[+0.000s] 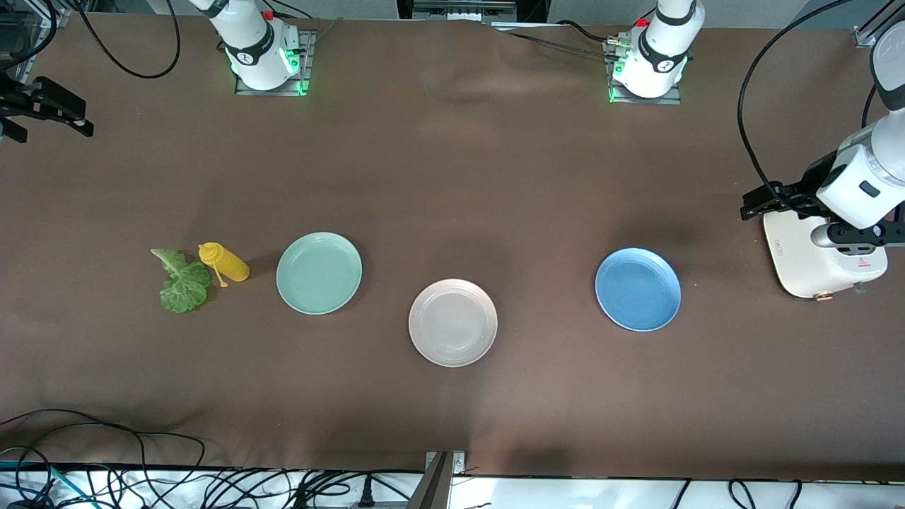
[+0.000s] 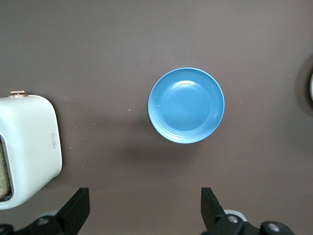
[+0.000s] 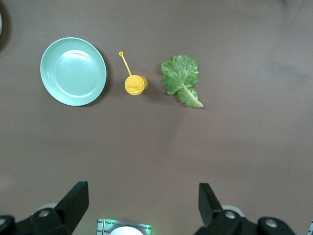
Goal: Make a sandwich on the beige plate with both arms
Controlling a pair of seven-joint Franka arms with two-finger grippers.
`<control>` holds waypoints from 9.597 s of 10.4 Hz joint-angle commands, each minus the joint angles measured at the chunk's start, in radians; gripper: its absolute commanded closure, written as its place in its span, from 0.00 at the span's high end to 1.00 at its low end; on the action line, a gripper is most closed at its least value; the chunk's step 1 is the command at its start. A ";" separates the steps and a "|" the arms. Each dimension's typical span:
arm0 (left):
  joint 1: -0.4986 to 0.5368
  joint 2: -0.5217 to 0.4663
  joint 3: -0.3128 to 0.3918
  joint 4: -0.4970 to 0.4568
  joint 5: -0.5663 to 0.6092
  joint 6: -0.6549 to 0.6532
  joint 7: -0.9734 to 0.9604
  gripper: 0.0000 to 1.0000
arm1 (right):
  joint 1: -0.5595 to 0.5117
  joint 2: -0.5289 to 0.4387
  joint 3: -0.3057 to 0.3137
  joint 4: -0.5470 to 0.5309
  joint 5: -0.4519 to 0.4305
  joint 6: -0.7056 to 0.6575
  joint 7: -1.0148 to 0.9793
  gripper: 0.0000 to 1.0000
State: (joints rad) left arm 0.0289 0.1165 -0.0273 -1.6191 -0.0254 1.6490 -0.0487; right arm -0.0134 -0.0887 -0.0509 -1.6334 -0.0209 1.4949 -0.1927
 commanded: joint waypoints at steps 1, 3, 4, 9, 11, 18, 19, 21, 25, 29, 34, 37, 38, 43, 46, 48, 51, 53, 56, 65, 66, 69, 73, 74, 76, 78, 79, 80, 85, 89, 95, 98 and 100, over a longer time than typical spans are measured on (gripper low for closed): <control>0.019 0.002 0.003 0.022 -0.022 -0.015 0.036 1.00 | -0.003 0.009 0.008 0.029 -0.016 -0.022 0.007 1.00; 0.023 0.002 0.006 0.024 -0.022 -0.015 0.073 1.00 | -0.003 0.009 0.008 0.029 -0.016 -0.021 0.009 1.00; 0.028 0.002 0.007 0.025 -0.022 -0.015 0.075 1.00 | -0.003 0.009 0.008 0.029 -0.016 -0.021 0.009 1.00; 0.055 0.008 0.023 0.015 0.044 -0.017 0.076 1.00 | -0.003 0.009 0.008 0.029 -0.016 -0.021 0.007 1.00; 0.092 0.017 0.024 0.016 0.044 -0.017 0.078 1.00 | -0.003 0.009 0.008 0.029 -0.016 -0.024 0.009 1.00; 0.270 0.153 0.030 0.024 0.191 -0.006 0.338 1.00 | -0.003 0.009 0.006 0.029 -0.016 -0.025 0.010 1.00; 0.279 0.179 0.030 0.027 0.197 -0.005 0.360 1.00 | -0.003 0.009 0.006 0.029 -0.016 -0.025 0.010 1.00; 0.299 0.225 0.032 0.025 0.196 -0.003 0.360 0.99 | -0.003 0.009 0.005 0.029 -0.016 -0.025 0.010 1.00; 0.318 0.295 0.066 0.018 0.292 -0.006 0.381 0.98 | -0.003 0.007 0.005 0.029 -0.014 -0.025 0.009 1.00; 0.326 0.296 0.072 0.011 0.285 -0.014 0.386 0.96 | -0.003 0.007 0.005 0.029 -0.016 -0.025 0.009 1.00; 0.313 0.316 0.072 0.011 0.289 -0.078 0.380 0.44 | -0.003 0.007 0.006 0.029 -0.017 -0.025 0.010 1.00; 0.313 0.316 0.072 0.025 0.292 -0.100 0.380 0.00 | -0.003 0.007 0.006 0.029 -0.016 -0.025 0.009 1.00; 0.313 0.315 0.073 0.028 0.294 -0.100 0.380 0.00 | -0.003 0.009 0.008 0.029 -0.016 -0.025 0.010 1.00; 0.270 0.302 0.061 0.232 0.280 -0.254 0.382 0.00 | -0.002 0.009 0.008 0.029 -0.017 -0.025 0.009 1.00; 0.223 0.301 0.053 0.297 0.216 -0.330 0.369 0.00 | -0.003 0.009 0.008 0.029 -0.017 -0.027 0.009 1.00; 0.191 0.289 0.053 0.309 0.075 -0.354 0.211 0.00 | -0.003 0.009 0.008 0.029 -0.017 -0.025 0.009 1.00; 0.035 0.299 0.017 0.304 -0.113 -0.348 -0.206 0.00 | -0.003 0.009 0.008 0.029 -0.017 -0.025 0.009 1.00; -0.065 0.321 0.017 0.300 -0.270 -0.281 -0.377 0.00 | -0.003 0.009 0.008 0.029 -0.017 -0.027 0.009 1.00; -0.216 0.383 0.017 0.297 -0.433 -0.039 -0.667 0.00 | -0.003 0.009 0.008 0.029 -0.017 -0.025 0.009 1.00; -0.533 0.620 0.017 0.311 -0.538 0.904 -1.066 0.00 | -0.003 0.007 0.008 0.029 -0.017 -0.036 0.009 1.00; -0.550 0.632 0.017 0.312 -0.538 0.932 -1.121 0.00 | -0.003 0.007 0.008 0.029 -0.017 -0.036 0.009 1.00; -0.590 0.681 0.015 0.318 -0.538 0.983 -1.186 0.00 | -0.002 0.009 0.008 0.029 -0.017 -0.044 0.009 1.00; -0.621 0.730 0.017 0.347 -0.538 1.032 -1.215 0.00 | -0.002 0.009 0.008 0.029 -0.017 -0.053 0.004 1.00; -0.622 0.752 0.017 0.375 -0.538 1.032 -1.224 0.00 | -0.002 0.009 0.008 0.029 -0.017 -0.053 0.006 1.00; -0.638 0.779 0.017 0.412 -0.538 1.032 -1.246 0.00 | 0.000 0.010 0.011 0.027 -0.019 -0.054 0.006 1.00; -0.641 0.781 0.017 0.412 -0.538 1.034 -1.251 0.00 | 0.001 0.013 0.011 0.026 -0.019 -0.057 0.003 1.00; -0.642 0.781 0.017 0.412 -0.538 1.032 -1.252 0.00 | 0.004 0.017 0.013 0.027 -0.019 -0.070 -0.001 1.00; -0.649 0.781 0.017 0.409 -0.538 1.032 -1.252 0.00 | 0.022 0.018 0.013 0.026 -0.025 -0.073 -0.001 1.00; -0.649 0.811 0.017 0.404 -0.536 1.032 -1.251 0.00 | 0.053 0.049 0.028 0.021 -0.034 -0.085 0.013 1.00; -0.641 0.810 0.018 0.400 -0.522 1.029 -1.240 0.31 | 0.066 0.064 0.031 0.026 -0.036 -0.081 0.015 1.00; -0.632 0.781 0.018 0.395 -0.516 0.757 -1.238 0.75 | 0.067 0.073 0.031 0.026 -0.036 -0.081 0.015 1.00; -0.627 0.766 0.023 0.397 -0.515 0.576 -1.235 0.82 | 0.067 0.073 0.031 0.026 -0.034 -0.082 0.015 1.00; -0.595 0.746 0.023 0.398 -0.493 0.479 -1.235 0.83 | 0.067 0.076 0.031 0.026 -0.034 -0.084 0.015 1.00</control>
State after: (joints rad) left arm -0.5919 0.8952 -0.0061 -1.2176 -0.5218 2.2054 -1.3047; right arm 0.0470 -0.0218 -0.0209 -1.6302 -0.0398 1.4327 -0.1920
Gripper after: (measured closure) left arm 0.172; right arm 0.000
